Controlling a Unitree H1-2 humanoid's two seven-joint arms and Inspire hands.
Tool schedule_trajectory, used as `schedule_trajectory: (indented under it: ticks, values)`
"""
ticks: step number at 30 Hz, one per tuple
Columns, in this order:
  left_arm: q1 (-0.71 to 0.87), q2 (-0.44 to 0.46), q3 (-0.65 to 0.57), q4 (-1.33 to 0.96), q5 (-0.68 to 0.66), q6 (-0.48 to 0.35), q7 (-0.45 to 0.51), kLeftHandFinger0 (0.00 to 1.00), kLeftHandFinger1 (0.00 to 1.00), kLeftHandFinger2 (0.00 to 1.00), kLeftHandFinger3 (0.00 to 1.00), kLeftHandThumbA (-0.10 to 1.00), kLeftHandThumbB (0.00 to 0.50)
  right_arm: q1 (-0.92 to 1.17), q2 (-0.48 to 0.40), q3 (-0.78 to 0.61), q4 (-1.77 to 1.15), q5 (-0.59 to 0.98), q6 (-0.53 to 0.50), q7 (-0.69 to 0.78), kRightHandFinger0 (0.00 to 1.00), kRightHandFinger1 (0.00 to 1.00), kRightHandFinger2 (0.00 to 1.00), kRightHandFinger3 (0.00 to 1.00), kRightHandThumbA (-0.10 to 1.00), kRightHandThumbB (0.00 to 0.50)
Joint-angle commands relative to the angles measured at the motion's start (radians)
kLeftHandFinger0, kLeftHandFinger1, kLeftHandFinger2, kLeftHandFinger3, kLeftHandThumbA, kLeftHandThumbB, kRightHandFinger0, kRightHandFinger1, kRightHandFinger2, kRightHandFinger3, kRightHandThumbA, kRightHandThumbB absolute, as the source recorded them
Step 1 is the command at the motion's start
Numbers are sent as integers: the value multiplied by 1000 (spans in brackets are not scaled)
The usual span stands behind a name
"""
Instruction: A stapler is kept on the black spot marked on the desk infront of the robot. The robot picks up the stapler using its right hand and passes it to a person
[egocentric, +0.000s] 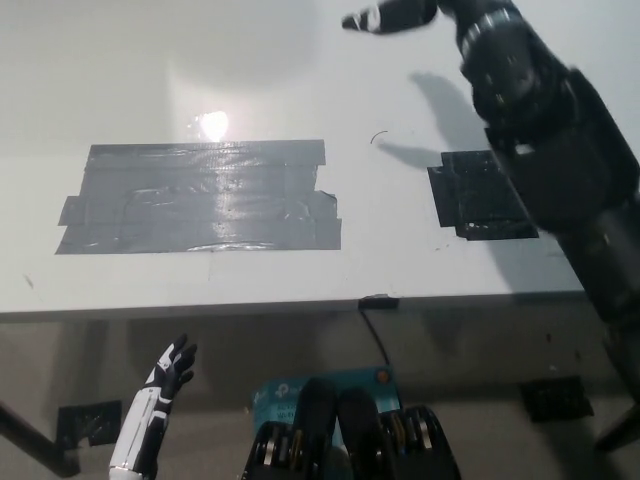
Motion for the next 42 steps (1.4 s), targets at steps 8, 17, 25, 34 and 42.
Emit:
schedule_trajectory:
  ticks: [8,17,25,34,42]
  values:
    - [-98,10,6,-7,-2,3,3,1000,1000,1000,1000,1000,500,502,-352,-334,-1303,455,243,179,1000,1000,1000,1000,1000,329]
    - [-153,10,7,-1,-4,19,1,1000,1000,1000,1000,1000,500,859,-360,-356,-1454,626,-22,22,1000,1000,1000,1000,1000,378]
    - [-165,11,7,-6,3,29,3,1000,1000,1000,1000,1000,500,1071,-152,-298,-1230,675,-191,51,1000,1000,1000,1000,1000,318]
    - [-142,12,1,-4,6,14,-2,1000,1000,1000,1000,1000,500,1091,32,-296,-795,595,-222,106,1000,1000,1000,1000,1000,228]
    - [-70,17,-2,-50,16,25,-3,1000,1000,1000,1000,1000,496,1114,52,-308,-647,559,-250,163,1000,1000,1000,1000,1000,151]
